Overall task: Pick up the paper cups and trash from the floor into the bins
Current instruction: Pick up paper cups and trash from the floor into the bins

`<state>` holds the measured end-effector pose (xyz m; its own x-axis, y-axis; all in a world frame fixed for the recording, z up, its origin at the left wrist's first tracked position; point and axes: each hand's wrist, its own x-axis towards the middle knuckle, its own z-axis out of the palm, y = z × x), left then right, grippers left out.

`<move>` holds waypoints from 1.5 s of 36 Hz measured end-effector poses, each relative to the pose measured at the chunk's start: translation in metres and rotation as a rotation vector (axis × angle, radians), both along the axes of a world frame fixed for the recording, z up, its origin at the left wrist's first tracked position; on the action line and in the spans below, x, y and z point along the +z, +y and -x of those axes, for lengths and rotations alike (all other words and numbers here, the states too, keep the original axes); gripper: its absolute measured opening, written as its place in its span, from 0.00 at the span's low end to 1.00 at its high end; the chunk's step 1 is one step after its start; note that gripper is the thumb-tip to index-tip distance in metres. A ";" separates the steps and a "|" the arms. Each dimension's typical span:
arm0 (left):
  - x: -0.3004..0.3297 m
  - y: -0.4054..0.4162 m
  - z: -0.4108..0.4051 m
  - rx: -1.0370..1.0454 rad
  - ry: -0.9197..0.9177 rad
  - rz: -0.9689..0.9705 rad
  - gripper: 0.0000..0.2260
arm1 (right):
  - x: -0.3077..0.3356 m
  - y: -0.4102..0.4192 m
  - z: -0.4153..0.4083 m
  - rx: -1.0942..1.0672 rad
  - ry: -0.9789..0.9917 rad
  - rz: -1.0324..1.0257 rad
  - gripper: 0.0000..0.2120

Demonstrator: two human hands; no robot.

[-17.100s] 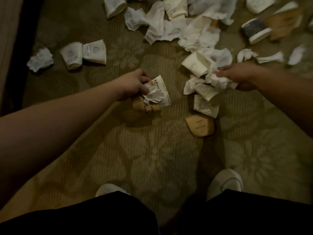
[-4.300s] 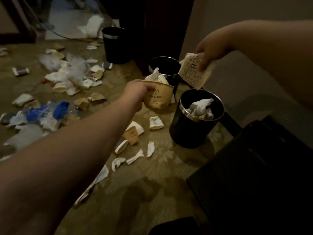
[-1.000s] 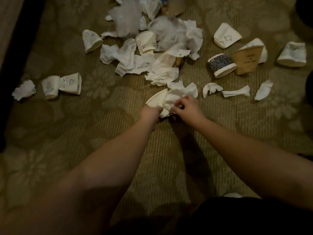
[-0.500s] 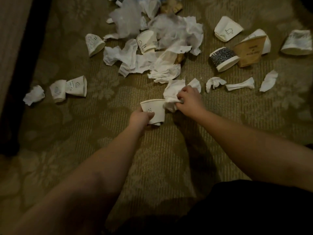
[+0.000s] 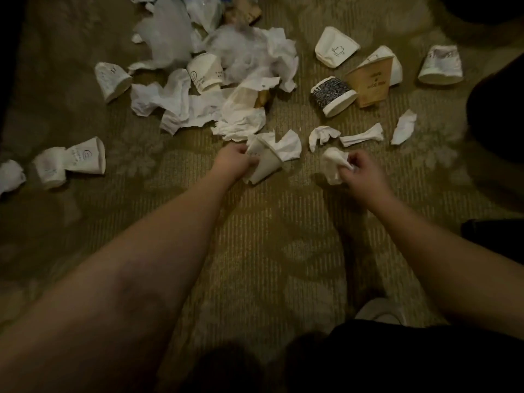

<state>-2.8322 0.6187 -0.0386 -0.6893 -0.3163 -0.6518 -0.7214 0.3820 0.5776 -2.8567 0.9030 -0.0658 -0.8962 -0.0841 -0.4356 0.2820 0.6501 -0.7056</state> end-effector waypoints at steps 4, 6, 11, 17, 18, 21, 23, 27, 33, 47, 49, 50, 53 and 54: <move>-0.015 0.004 0.015 -0.076 -0.043 0.068 0.25 | -0.003 0.018 -0.005 0.033 -0.020 -0.072 0.13; -0.011 0.012 0.018 -0.097 -0.047 0.067 0.23 | -0.003 0.024 -0.004 0.033 -0.022 -0.100 0.16; -0.009 0.025 0.019 -0.030 -0.018 0.049 0.23 | -0.003 0.030 0.004 0.072 -0.028 -0.145 0.21; -0.015 0.023 0.005 0.033 -0.023 0.007 0.27 | -0.004 0.009 0.038 0.303 0.087 -0.209 0.14; -0.016 0.021 0.002 0.046 -0.025 0.010 0.27 | -0.005 0.002 0.046 0.354 0.128 -0.242 0.13; -0.015 0.012 -0.005 0.101 -0.055 -0.014 0.28 | -0.007 -0.021 0.072 0.499 0.217 -0.357 0.13; -0.016 0.005 -0.009 0.114 -0.089 -0.059 0.27 | -0.013 -0.037 0.086 0.557 0.211 -0.412 0.14; -0.007 0.000 -0.014 0.067 -0.185 -0.097 0.22 | -0.025 -0.056 0.094 0.677 0.137 -0.530 0.16; -0.002 -0.001 -0.014 -0.042 -0.230 -0.050 0.21 | -0.030 -0.054 0.072 0.511 0.176 -0.420 0.16; -0.005 0.023 0.003 0.000 -0.158 -0.120 0.22 | -0.022 0.018 0.054 0.248 0.298 -0.332 0.15; -0.004 0.027 0.004 0.018 -0.144 -0.135 0.23 | -0.022 0.023 0.069 0.258 0.246 -0.404 0.16; -0.003 0.028 0.004 0.023 -0.130 -0.146 0.23 | -0.024 0.024 0.075 0.288 0.199 -0.438 0.16; -0.002 0.030 0.004 0.032 -0.083 -0.144 0.24 | -0.028 0.024 0.086 0.453 0.125 -0.545 0.17; -0.001 0.031 0.005 0.033 -0.070 -0.141 0.25 | -0.029 0.022 0.087 0.475 0.123 -0.564 0.18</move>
